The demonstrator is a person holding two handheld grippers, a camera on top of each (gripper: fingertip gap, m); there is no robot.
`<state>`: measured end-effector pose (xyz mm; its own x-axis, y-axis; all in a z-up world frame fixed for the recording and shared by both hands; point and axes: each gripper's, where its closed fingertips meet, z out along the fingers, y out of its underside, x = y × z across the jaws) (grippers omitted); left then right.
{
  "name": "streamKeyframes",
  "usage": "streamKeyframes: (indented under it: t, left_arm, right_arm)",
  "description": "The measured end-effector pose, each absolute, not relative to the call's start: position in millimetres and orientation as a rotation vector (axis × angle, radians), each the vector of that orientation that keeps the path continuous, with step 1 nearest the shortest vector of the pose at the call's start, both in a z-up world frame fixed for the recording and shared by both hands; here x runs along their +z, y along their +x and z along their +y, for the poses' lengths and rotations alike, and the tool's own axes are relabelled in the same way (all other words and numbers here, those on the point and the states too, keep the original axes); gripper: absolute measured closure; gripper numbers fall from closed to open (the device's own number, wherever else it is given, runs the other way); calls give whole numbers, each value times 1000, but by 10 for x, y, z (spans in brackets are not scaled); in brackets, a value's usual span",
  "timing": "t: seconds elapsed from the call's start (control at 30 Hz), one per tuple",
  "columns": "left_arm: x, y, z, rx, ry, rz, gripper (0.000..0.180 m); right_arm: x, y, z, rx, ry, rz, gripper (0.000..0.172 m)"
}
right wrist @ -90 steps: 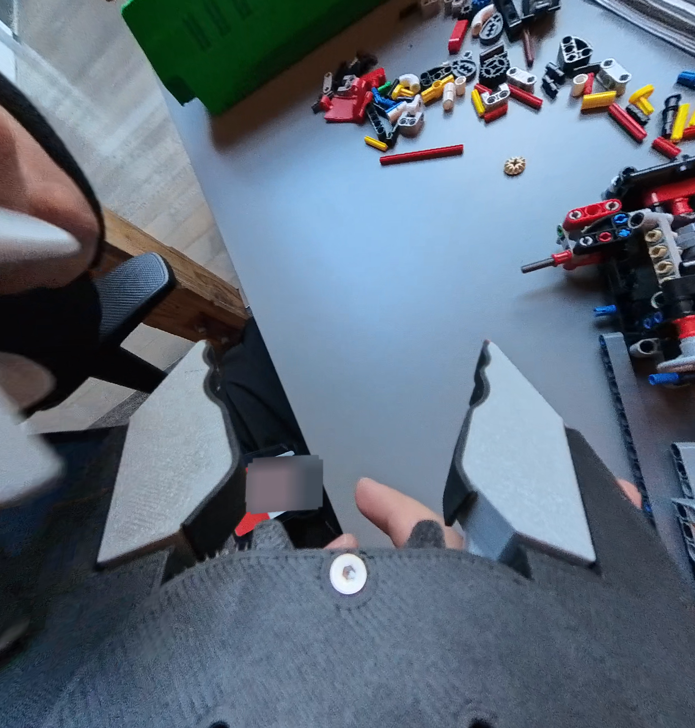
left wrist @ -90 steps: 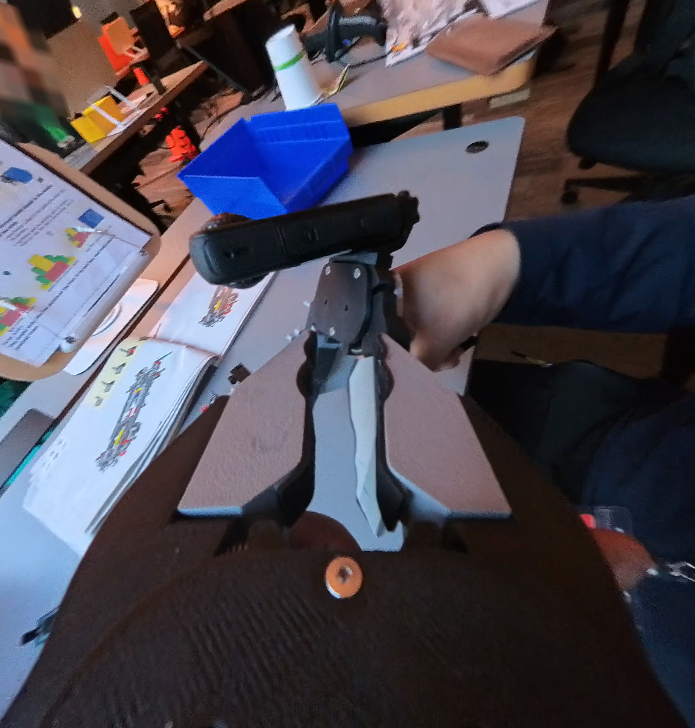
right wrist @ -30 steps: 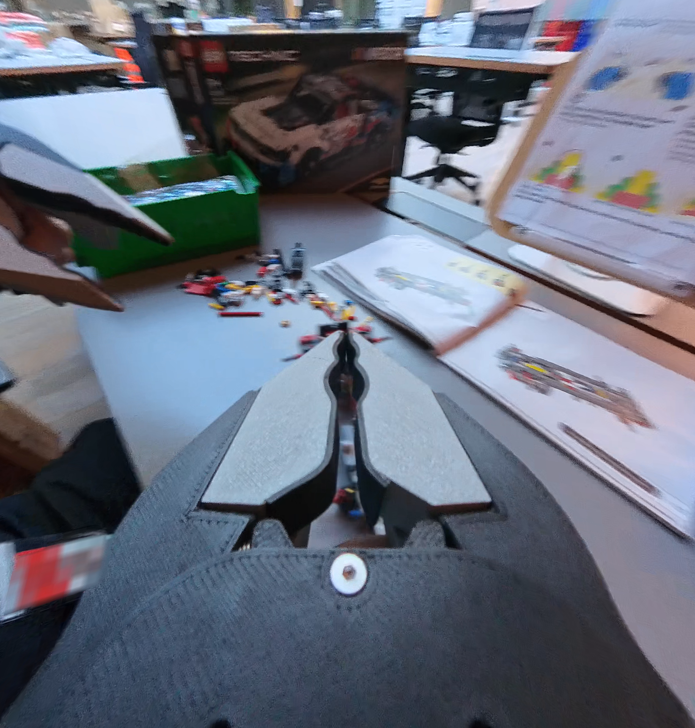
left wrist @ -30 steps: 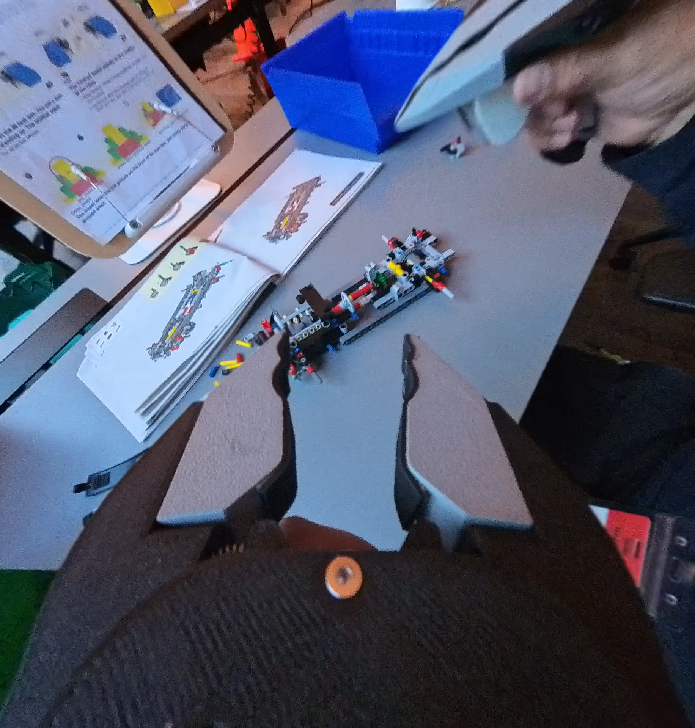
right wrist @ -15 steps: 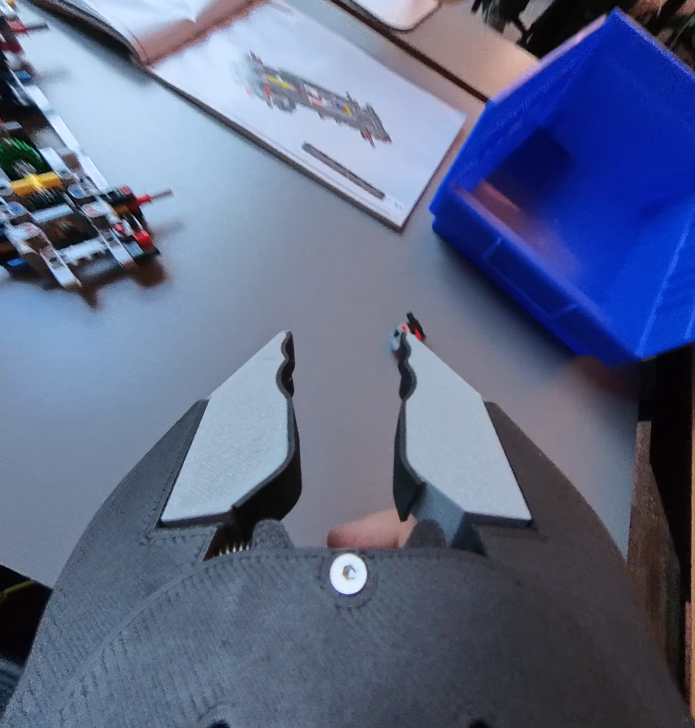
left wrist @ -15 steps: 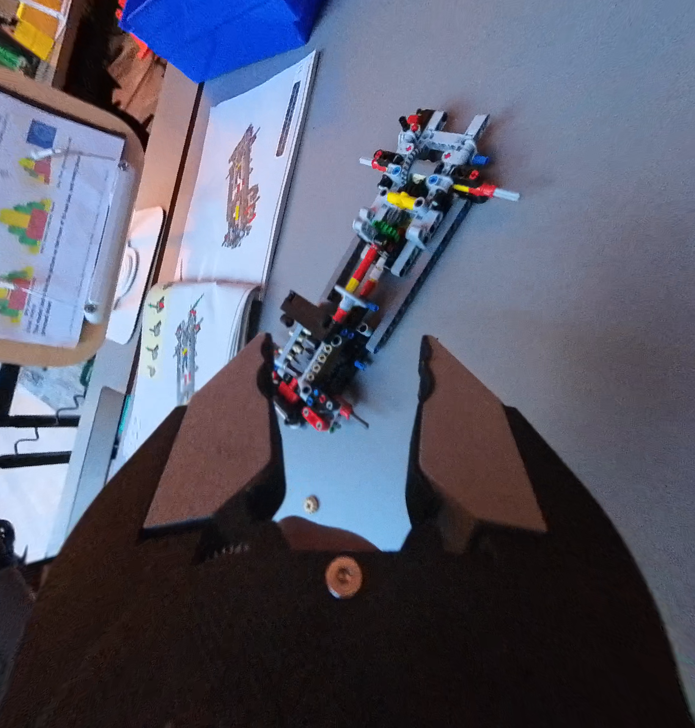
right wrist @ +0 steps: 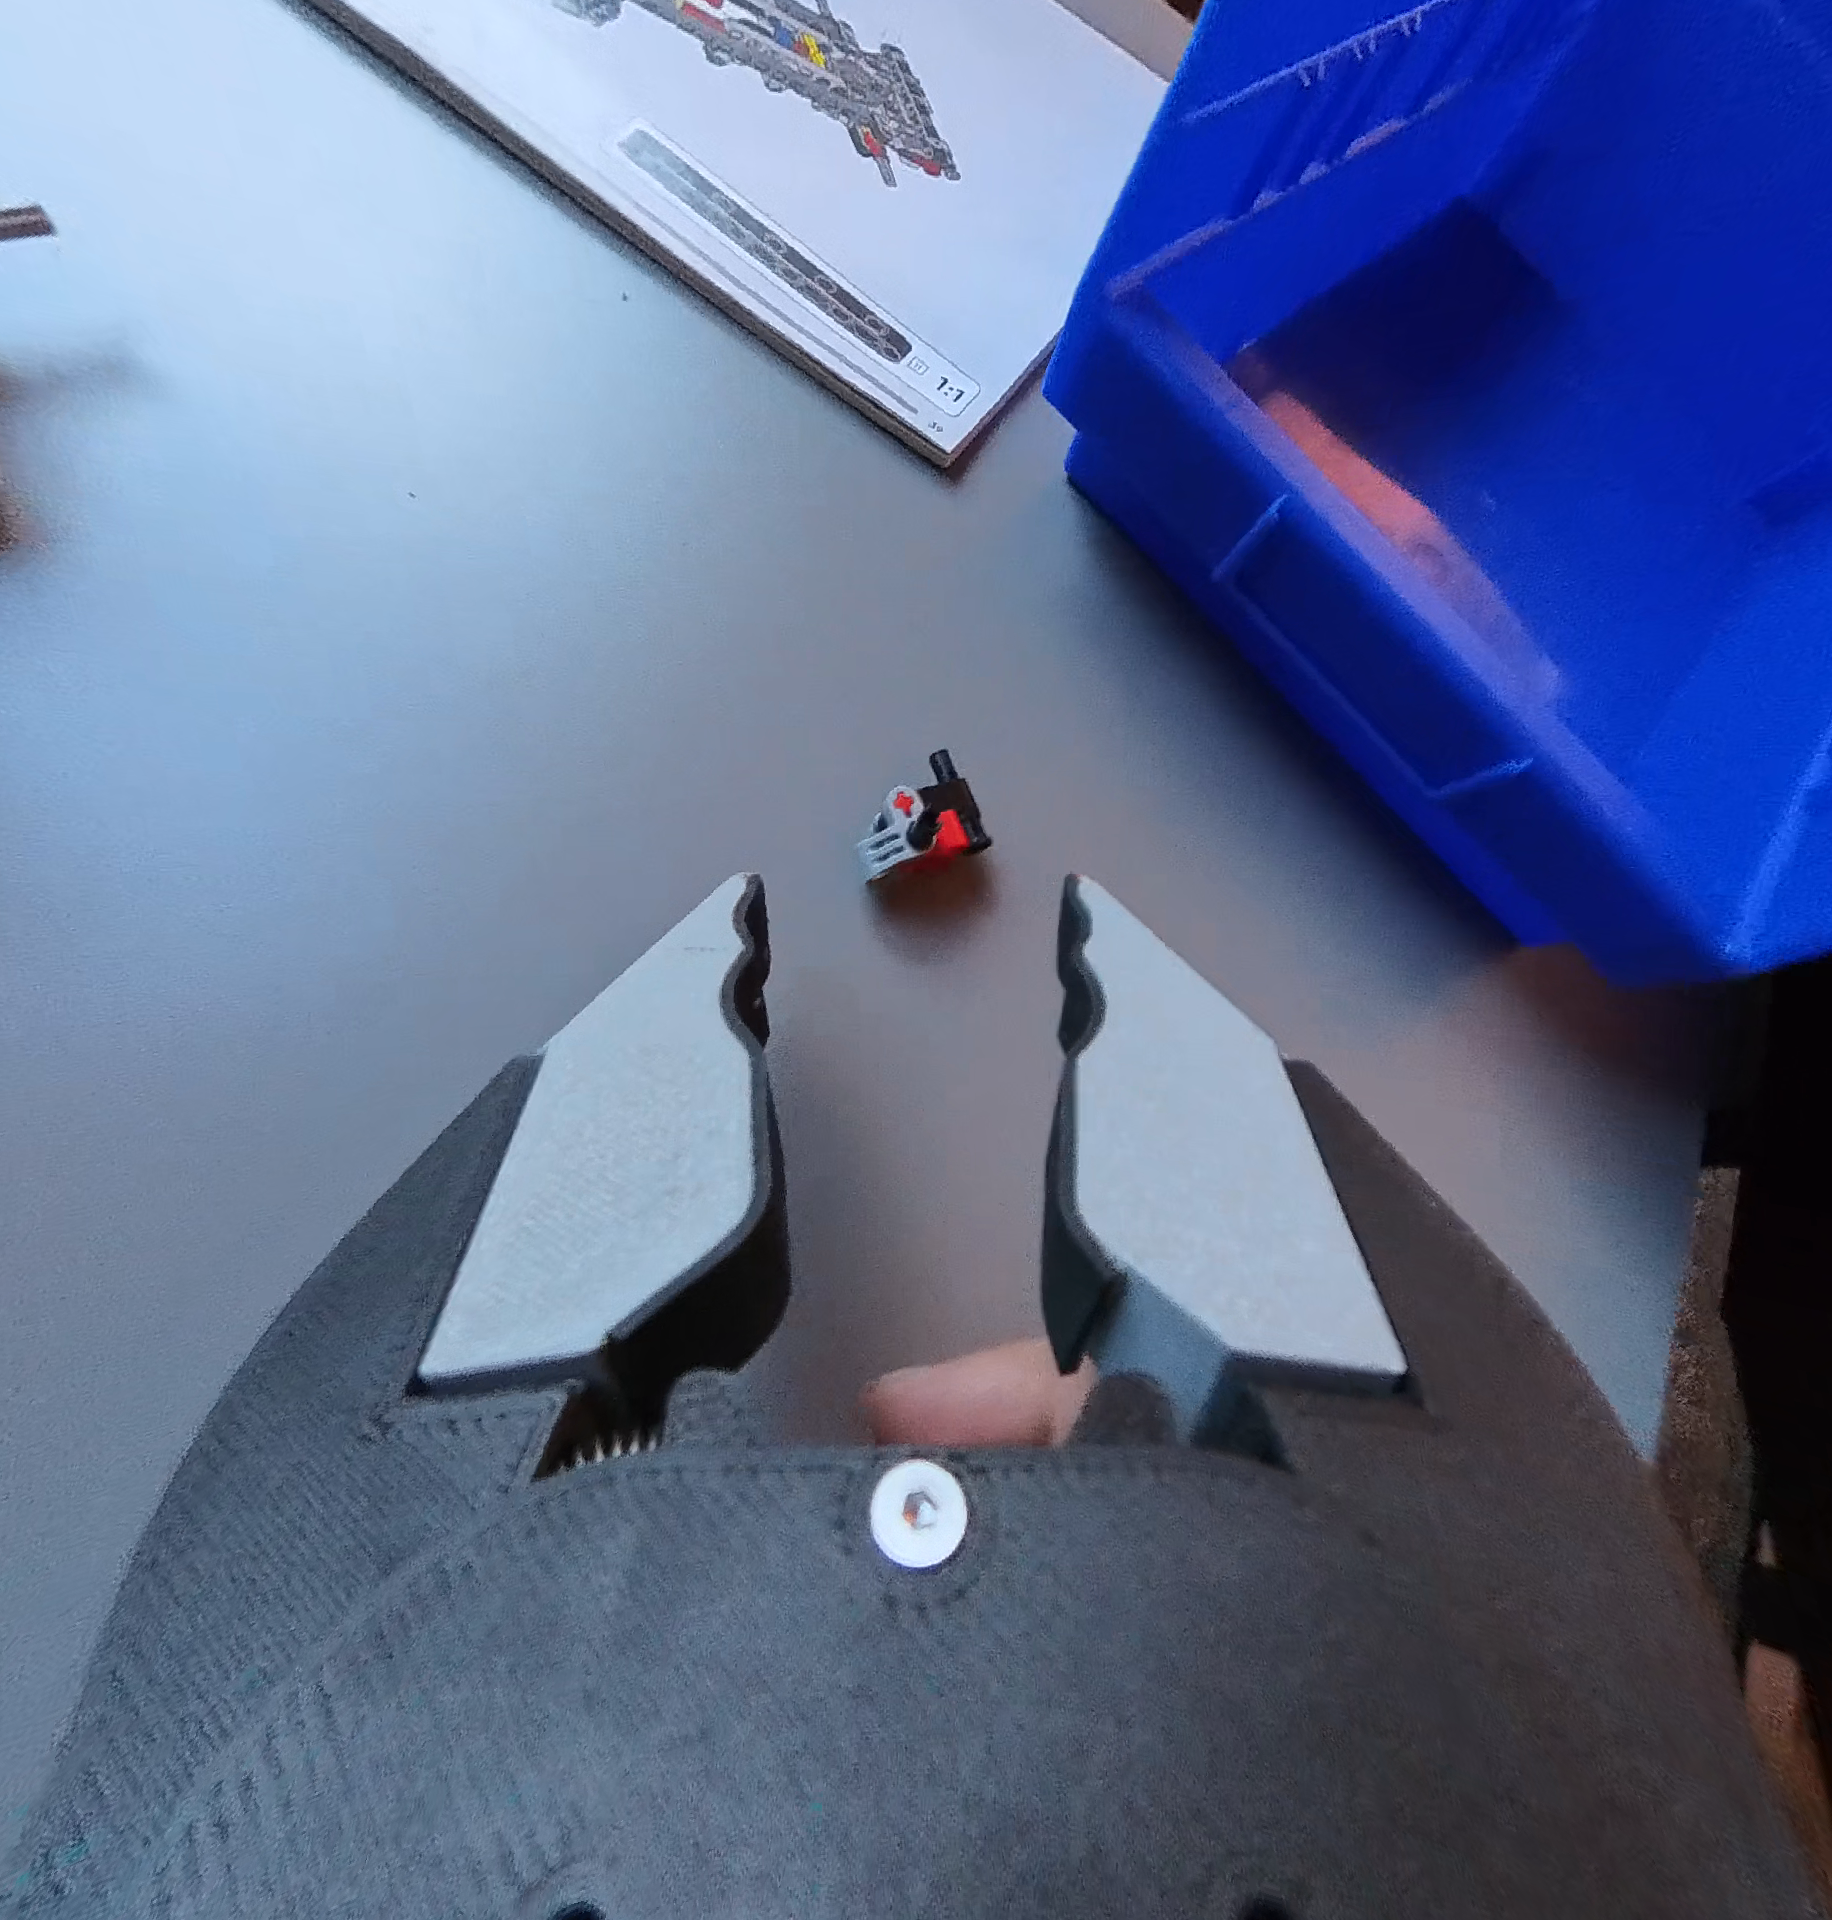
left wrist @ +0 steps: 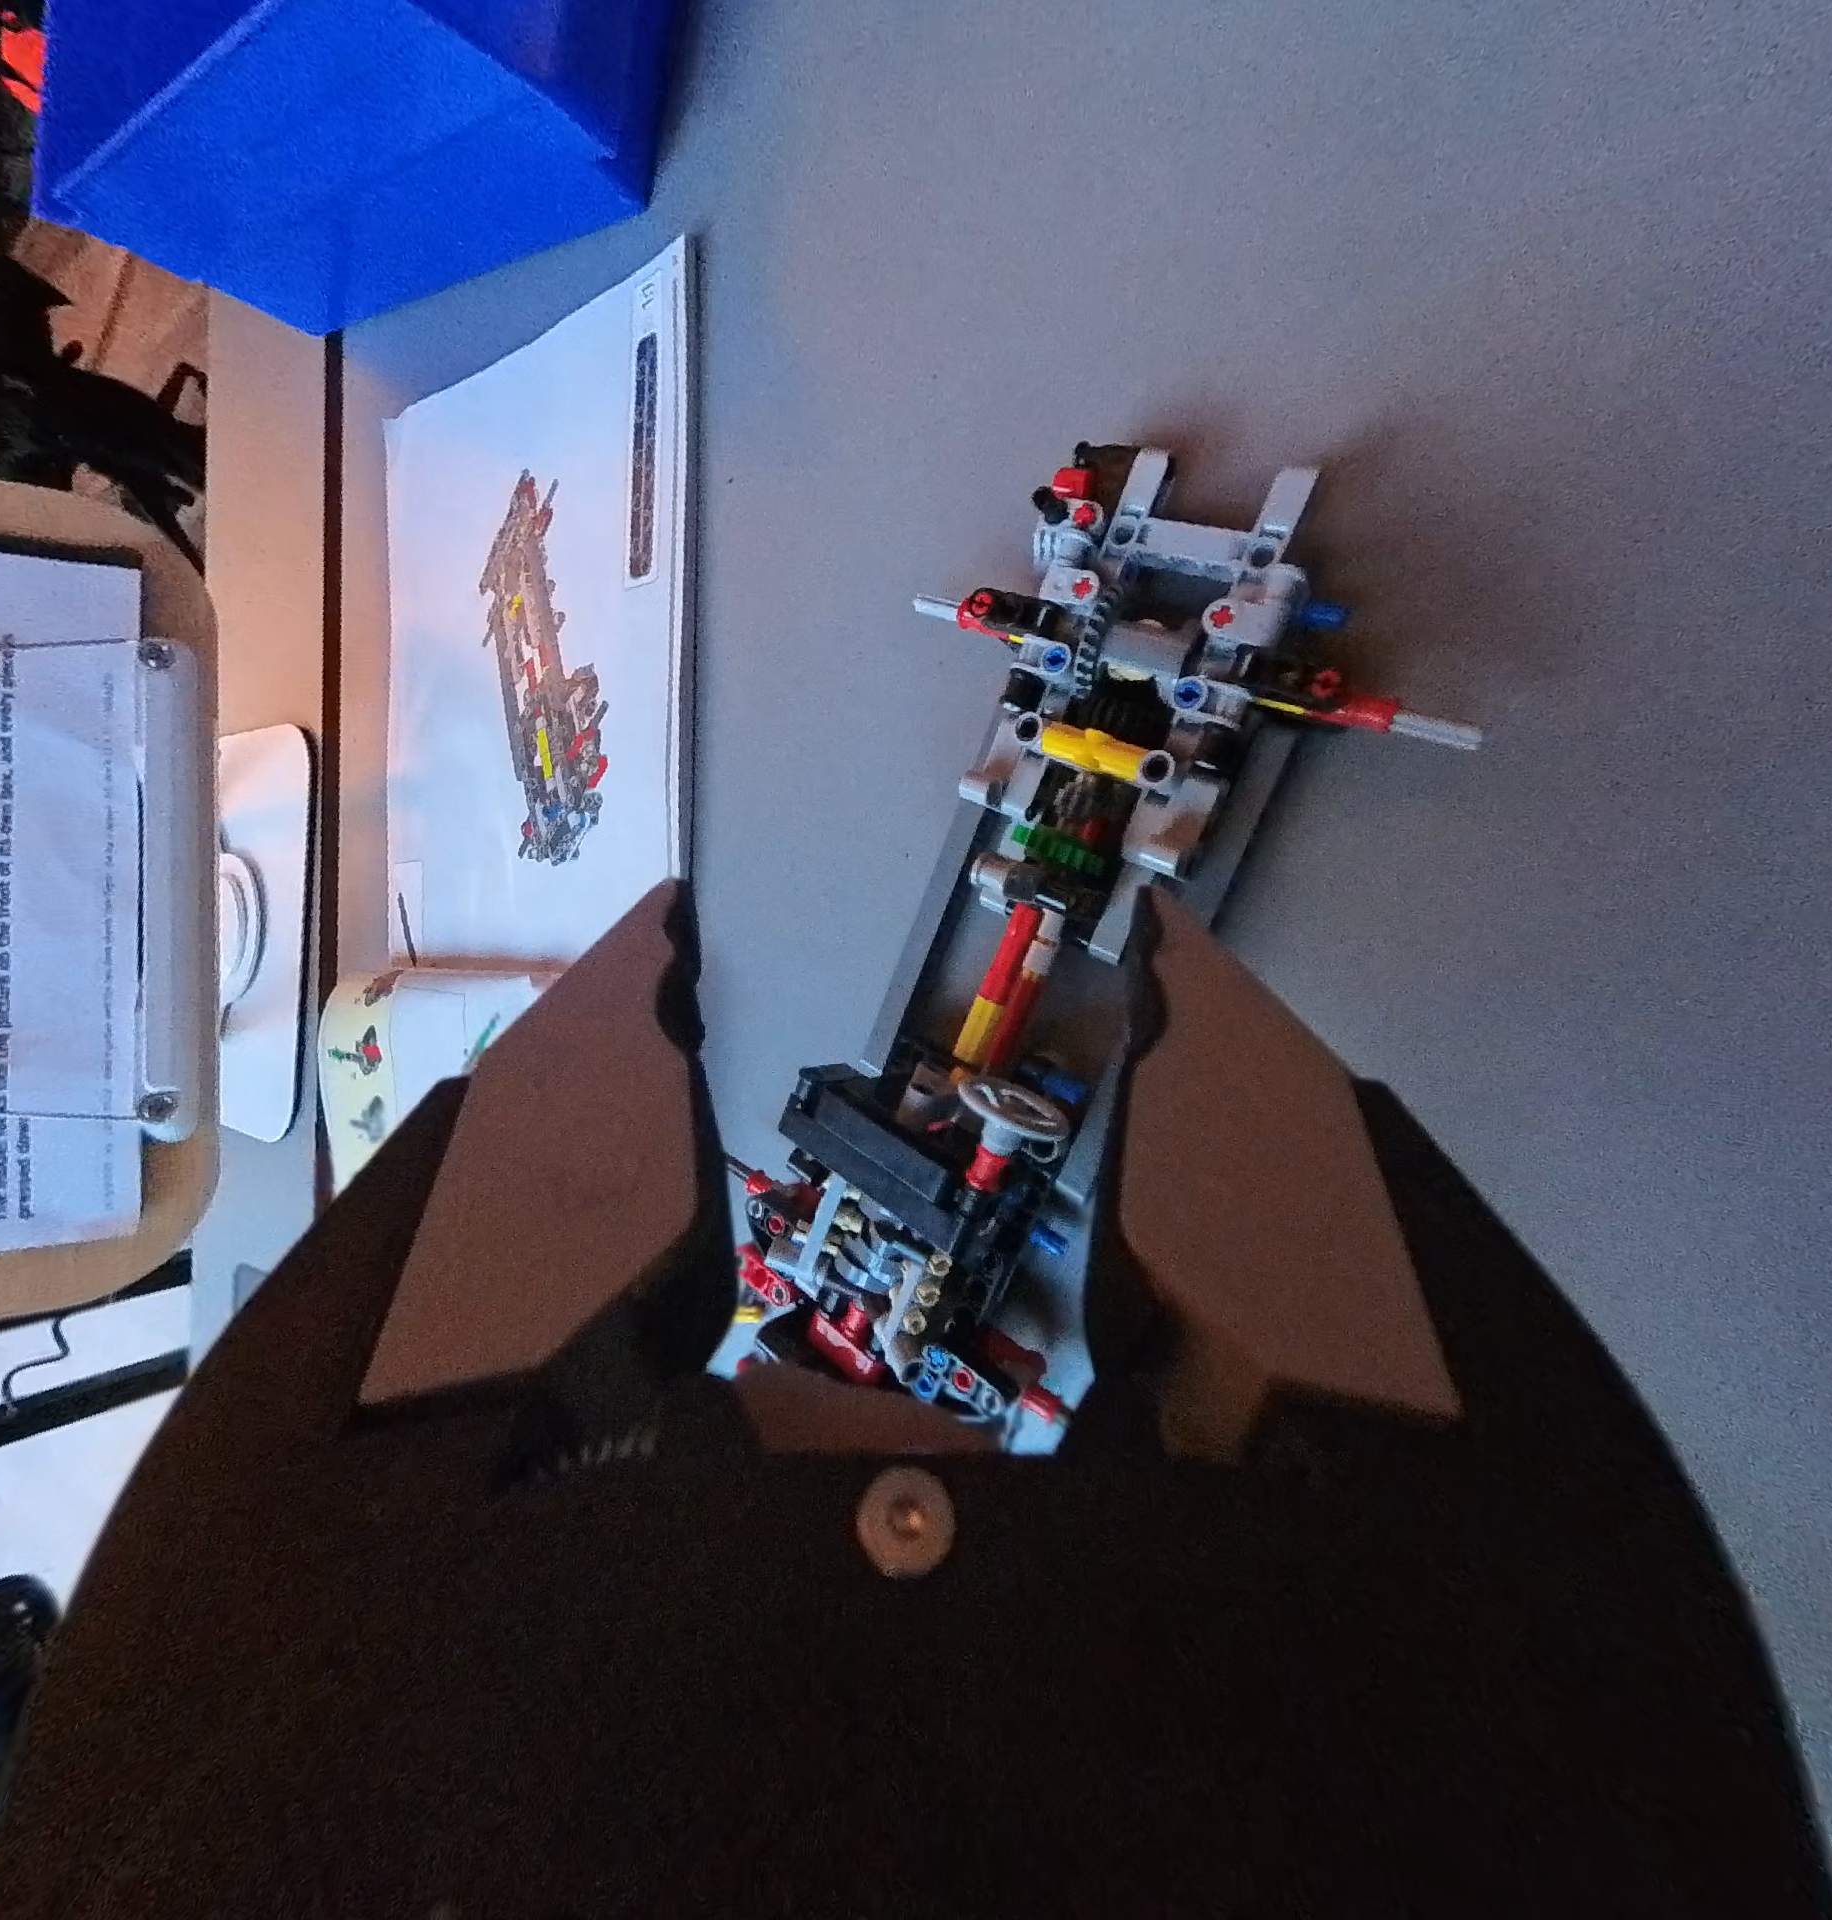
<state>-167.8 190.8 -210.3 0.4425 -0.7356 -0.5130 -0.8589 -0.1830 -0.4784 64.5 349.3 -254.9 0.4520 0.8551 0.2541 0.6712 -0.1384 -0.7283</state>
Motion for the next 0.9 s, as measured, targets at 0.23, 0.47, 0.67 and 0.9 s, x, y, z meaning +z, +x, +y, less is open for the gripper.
streamKeyframes:
  t: [0.23, 0.47, 0.67, 0.9]
  left_arm:
    - [-2046, -1816, 1606, -85, -2038, 992, 107]
    - [-1953, -1845, 1378, -308, -1892, 842, 120]
    - [-2033, -1778, 1339, -386, -1776, 905, 120]
    - [-1996, -1616, 1374, -532, -1690, 866, 127]
  right_arm:
    - [-2704, 539, 3618, 285, -1815, -1449, 118]
    - [-2742, 315, 3610, 319, -1691, -1543, 155]
    - [-2666, -67, 3628, 188, -1505, -1566, 156]
    - [-2471, -219, 3624, 47, -1338, -1447, 157]
